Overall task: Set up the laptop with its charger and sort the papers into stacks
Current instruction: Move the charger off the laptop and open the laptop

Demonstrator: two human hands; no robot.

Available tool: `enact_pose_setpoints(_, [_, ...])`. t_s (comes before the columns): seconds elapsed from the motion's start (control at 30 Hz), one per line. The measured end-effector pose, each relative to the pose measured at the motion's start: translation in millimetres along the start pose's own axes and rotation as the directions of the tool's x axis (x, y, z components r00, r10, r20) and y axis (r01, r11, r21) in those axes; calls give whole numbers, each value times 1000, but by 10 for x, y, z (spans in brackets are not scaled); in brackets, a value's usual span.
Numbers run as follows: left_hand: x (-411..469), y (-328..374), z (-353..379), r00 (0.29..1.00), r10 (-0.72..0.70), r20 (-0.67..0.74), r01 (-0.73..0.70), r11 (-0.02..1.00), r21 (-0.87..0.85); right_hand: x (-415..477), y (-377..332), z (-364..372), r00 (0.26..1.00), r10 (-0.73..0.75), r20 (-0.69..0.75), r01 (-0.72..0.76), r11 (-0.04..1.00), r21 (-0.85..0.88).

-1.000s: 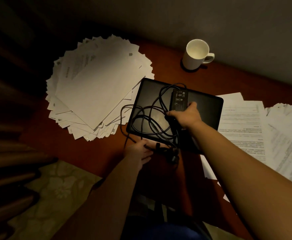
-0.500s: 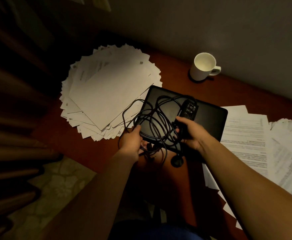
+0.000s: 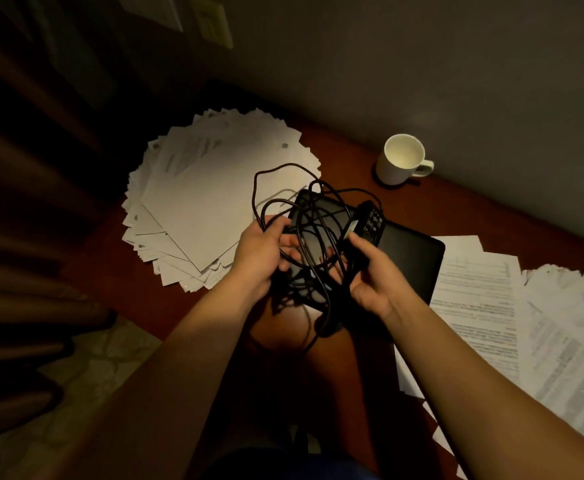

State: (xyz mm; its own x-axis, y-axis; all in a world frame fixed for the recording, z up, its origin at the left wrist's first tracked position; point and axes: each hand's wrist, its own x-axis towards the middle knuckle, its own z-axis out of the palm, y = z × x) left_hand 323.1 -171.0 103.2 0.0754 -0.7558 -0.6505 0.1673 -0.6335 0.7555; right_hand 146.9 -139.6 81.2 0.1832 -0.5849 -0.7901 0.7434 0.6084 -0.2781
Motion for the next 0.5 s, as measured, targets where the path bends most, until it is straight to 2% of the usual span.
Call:
enact_pose_setpoints(0.27, [-37, 810, -241, 984, 176, -11, -176, 983, -43, 12, -178, 816, 984, -43, 172, 49, 998, -30])
enact_pose_setpoints(0.43, [95, 1284, -432, 969, 244, -38, -246, 967, -65, 188, -258, 1306, 971, -125, 205, 143, 987, -77])
enact_pose_setpoints(0.5, [204, 1458, -541, 966, 250, -66, -256, 962, -99, 248, -226, 1562, 966, -148, 211, 157, 987, -22])
